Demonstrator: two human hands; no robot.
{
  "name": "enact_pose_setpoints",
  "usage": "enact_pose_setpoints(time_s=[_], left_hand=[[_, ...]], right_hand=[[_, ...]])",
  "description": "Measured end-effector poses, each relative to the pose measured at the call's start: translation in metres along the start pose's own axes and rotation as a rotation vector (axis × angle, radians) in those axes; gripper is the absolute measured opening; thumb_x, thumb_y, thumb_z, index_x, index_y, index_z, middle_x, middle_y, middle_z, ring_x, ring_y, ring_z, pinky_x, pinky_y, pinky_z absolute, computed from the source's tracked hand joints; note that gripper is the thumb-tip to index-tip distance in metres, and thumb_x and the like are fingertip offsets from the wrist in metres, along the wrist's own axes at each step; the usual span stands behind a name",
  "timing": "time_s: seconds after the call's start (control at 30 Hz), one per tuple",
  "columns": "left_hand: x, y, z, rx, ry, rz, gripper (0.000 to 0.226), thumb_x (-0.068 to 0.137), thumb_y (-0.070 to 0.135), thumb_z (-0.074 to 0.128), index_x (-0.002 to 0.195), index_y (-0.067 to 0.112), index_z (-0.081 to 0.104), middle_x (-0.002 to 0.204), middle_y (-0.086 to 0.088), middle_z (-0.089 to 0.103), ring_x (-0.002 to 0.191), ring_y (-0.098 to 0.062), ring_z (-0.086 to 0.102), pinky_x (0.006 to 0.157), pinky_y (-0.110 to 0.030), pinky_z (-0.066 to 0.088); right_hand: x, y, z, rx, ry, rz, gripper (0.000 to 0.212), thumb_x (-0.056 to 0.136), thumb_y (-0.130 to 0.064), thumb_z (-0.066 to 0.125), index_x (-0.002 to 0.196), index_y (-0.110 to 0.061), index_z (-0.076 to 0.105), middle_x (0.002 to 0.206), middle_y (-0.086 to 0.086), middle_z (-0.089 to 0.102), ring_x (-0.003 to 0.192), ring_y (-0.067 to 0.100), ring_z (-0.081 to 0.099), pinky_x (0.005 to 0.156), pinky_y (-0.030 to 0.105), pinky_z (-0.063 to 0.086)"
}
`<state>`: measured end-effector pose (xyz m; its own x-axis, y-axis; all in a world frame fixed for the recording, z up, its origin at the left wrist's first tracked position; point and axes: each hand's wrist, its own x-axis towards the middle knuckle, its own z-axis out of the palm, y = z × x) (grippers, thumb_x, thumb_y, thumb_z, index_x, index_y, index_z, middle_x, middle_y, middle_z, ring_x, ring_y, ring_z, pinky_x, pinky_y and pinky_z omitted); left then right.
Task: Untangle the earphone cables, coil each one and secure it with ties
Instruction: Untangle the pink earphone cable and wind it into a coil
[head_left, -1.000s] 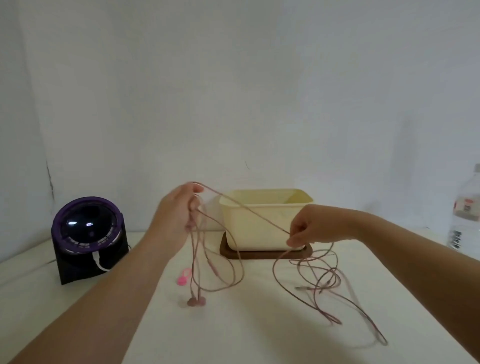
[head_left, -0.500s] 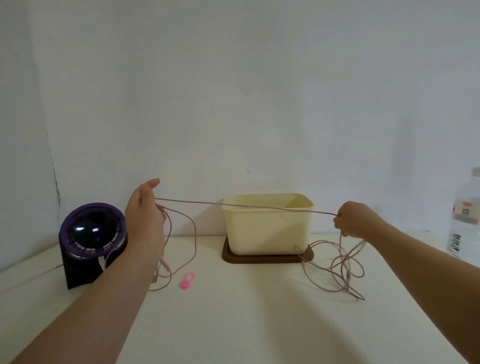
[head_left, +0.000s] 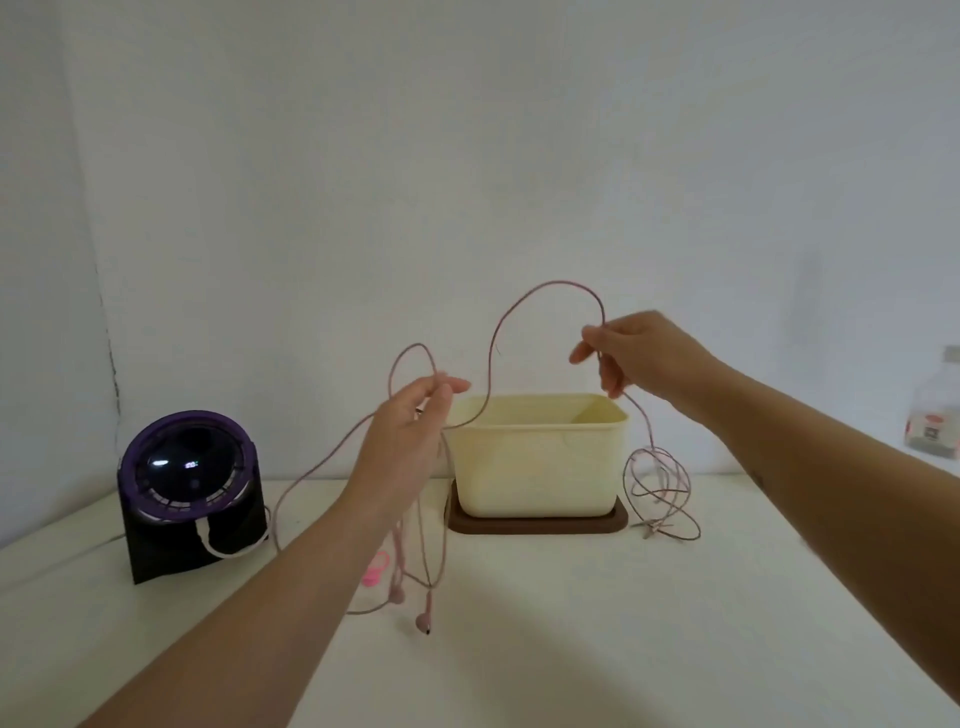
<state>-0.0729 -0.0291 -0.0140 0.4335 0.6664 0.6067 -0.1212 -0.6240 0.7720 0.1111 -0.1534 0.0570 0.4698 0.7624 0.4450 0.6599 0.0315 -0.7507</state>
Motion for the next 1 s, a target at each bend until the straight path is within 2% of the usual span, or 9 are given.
enact_pose_setpoints(time_s=[0.03,0.1,0.2,0.37,0.47,0.6,0.7,0.8,1.0], left_hand=[[-0.002,0.002,0.005,-0.022,-0.043,-0.007,0.025,0.099,0.025,0.042,0.106,0.024,0.067,0.086,-0.005,0.068,0.055,-0.018,0.055,0.062,-0.028,0.048],[-0.003,0.005,0.013,-0.045,-0.125,-0.017,0.024,0.099,0.024,0.042,0.106,0.029,0.065,0.096,0.011,0.071,0.044,0.001,0.044,0.057,-0.016,0.033],[-0.007,0.010,0.023,-0.043,-0.244,-0.026,0.023,0.099,0.027,0.043,0.110,0.033,0.063,0.089,0.014,0.070,0.046,-0.004,0.034,0.051,-0.018,0.033],[-0.010,0.018,0.032,-0.101,-0.334,-0.044,0.017,0.098,0.025,0.047,0.090,0.024,0.062,0.064,0.008,0.054,0.047,-0.008,0.033,0.046,-0.019,0.030],[-0.005,0.016,0.027,-0.192,-0.221,-0.090,0.023,0.099,0.024,0.044,0.093,0.017,0.065,0.060,0.007,0.051,0.044,-0.006,0.030,0.043,-0.018,0.025],[0.001,0.022,0.015,-0.408,-0.070,-0.063,0.024,0.100,0.018,0.040,0.087,0.013,0.060,0.057,0.009,0.057,0.044,-0.003,0.034,0.041,-0.014,0.024],[0.006,0.027,0.003,-0.459,0.016,-0.022,0.026,0.101,0.017,0.037,0.084,0.015,0.056,0.060,0.007,0.064,0.041,-0.003,0.031,0.042,-0.016,0.023],[0.013,0.028,-0.012,-0.460,0.131,0.007,0.025,0.102,0.018,0.036,0.085,0.017,0.055,0.069,0.005,0.070,0.040,-0.003,0.029,0.041,-0.015,0.023],[0.026,0.016,-0.037,-0.413,0.385,-0.021,0.027,0.103,0.025,0.033,0.079,0.022,0.048,0.094,0.005,0.074,0.036,-0.004,0.027,0.040,-0.020,0.021]], right_hand=[[-0.002,-0.009,0.003,0.022,0.001,-0.049,0.033,0.098,-0.024,0.047,0.081,-0.008,0.070,0.056,0.001,0.066,0.057,0.018,0.061,0.069,0.030,0.051],[-0.007,-0.024,0.010,0.043,-0.097,-0.110,0.032,0.099,-0.024,0.046,0.088,-0.005,0.069,0.068,0.004,0.071,0.064,0.016,0.065,0.073,0.027,0.053],[-0.014,-0.038,0.021,0.024,-0.237,-0.181,0.032,0.098,-0.026,0.046,0.094,-0.006,0.070,0.070,0.005,0.069,0.071,0.016,0.064,0.079,0.027,0.052],[-0.021,-0.041,0.032,0.026,-0.302,-0.260,0.031,0.098,-0.029,0.046,0.091,-0.014,0.073,0.074,0.008,0.066,0.079,0.017,0.062,0.092,0.032,0.050],[-0.019,-0.030,0.032,0.033,-0.216,-0.276,0.020,0.092,-0.036,0.055,0.096,-0.026,0.072,0.100,0.003,0.070,0.087,0.011,0.061,0.096,0.036,0.049],[-0.019,0.009,0.043,-0.165,-0.410,-0.107,0.054,0.083,-0.040,0.066,0.132,-0.024,0.051,0.118,-0.007,0.063,0.098,0.015,0.064,0.087,0.030,0.053],[-0.022,0.041,0.053,-0.186,-0.575,0.061,0.041,0.086,-0.026,0.067,0.125,-0.021,0.055,0.097,-0.006,0.071,0.079,0.015,0.067,0.069,0.021,0.054],[-0.022,0.064,0.053,-0.339,-0.662,0.179,0.011,0.089,-0.025,0.061,0.095,-0.018,0.068,0.070,-0.006,0.068,0.050,0.006,0.048,0.051,0.015,0.038],[-0.006,0.101,0.029,-0.733,-0.385,0.410,0.035,0.098,-0.027,0.037,0.093,-0.007,0.065,0.073,0.000,0.064,0.050,0.010,0.057,0.049,0.019,0.040]])
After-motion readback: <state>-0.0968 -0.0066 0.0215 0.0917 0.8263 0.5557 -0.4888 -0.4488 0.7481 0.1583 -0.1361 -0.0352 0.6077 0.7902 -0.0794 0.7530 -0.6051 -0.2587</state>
